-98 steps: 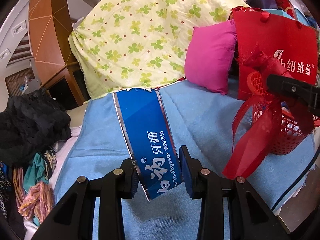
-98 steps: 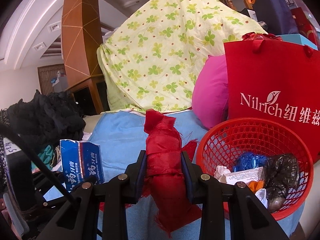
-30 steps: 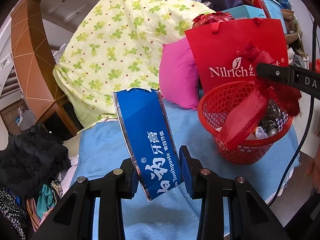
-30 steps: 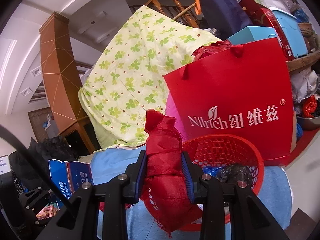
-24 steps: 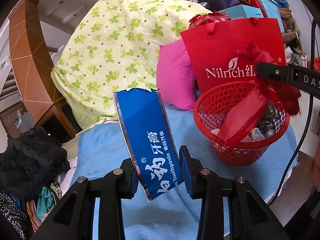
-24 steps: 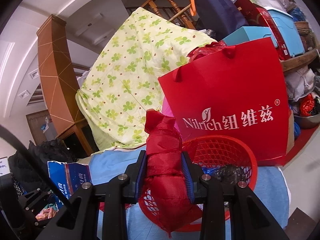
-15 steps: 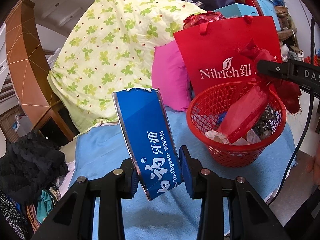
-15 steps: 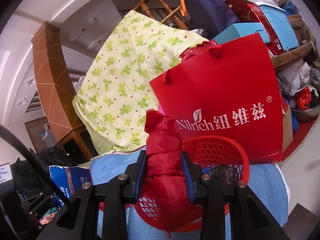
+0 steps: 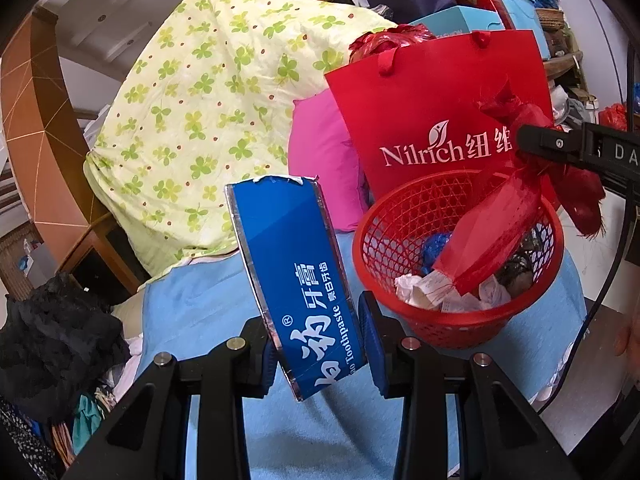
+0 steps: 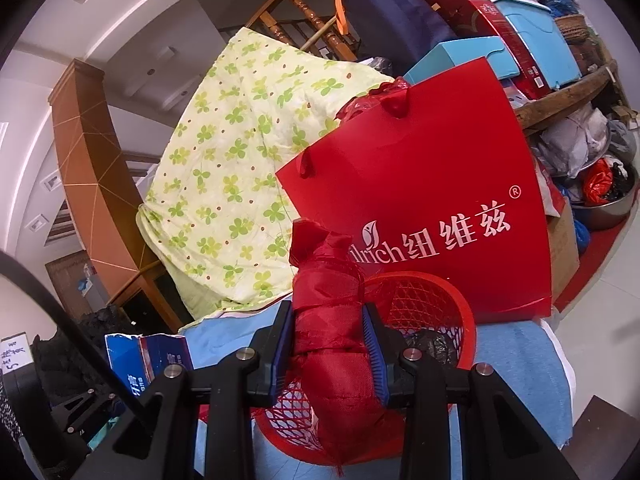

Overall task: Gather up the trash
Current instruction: 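Lower ribbon and toothpaste box into the red basket and open both tools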

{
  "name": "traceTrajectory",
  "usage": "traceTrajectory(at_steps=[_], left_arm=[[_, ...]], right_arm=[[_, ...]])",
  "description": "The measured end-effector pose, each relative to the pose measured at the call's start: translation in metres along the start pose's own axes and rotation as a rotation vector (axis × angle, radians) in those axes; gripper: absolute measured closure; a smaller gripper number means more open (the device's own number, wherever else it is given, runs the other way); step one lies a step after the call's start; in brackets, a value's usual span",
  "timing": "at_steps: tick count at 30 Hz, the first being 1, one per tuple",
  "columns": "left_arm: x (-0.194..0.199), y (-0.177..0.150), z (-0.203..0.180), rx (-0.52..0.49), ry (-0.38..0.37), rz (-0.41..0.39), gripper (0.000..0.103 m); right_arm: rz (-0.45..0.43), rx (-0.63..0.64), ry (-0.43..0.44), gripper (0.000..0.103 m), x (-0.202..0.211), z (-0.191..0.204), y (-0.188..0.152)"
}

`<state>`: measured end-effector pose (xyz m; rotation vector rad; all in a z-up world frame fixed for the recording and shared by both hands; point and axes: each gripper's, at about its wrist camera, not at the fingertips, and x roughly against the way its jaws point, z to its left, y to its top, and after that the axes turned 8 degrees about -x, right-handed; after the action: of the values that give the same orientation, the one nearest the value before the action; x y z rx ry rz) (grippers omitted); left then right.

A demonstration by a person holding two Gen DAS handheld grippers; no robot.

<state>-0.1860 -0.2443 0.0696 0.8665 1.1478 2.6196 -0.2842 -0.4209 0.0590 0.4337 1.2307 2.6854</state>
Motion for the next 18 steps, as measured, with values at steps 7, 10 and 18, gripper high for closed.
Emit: traceTrajectory(at_steps=[7,10,18], left_arm=[[0.001,0.011,-0.004,-0.011,-0.016,-0.020,0.064],[0.002,0.015,-0.008,-0.021,-0.022,-0.028,0.064],[0.000,0.028,-0.018,-0.027,-0.076,-0.047,0.064]], right_arm=[[-0.062,-0.102,-0.029,0.066,0.009,-0.015,0.009],[-0.099,-0.184,-0.057,0.066,0.014,-0.031,0.015],[-0.132,-0.263,-0.098,0.066,0.020,-0.049,0.021]])
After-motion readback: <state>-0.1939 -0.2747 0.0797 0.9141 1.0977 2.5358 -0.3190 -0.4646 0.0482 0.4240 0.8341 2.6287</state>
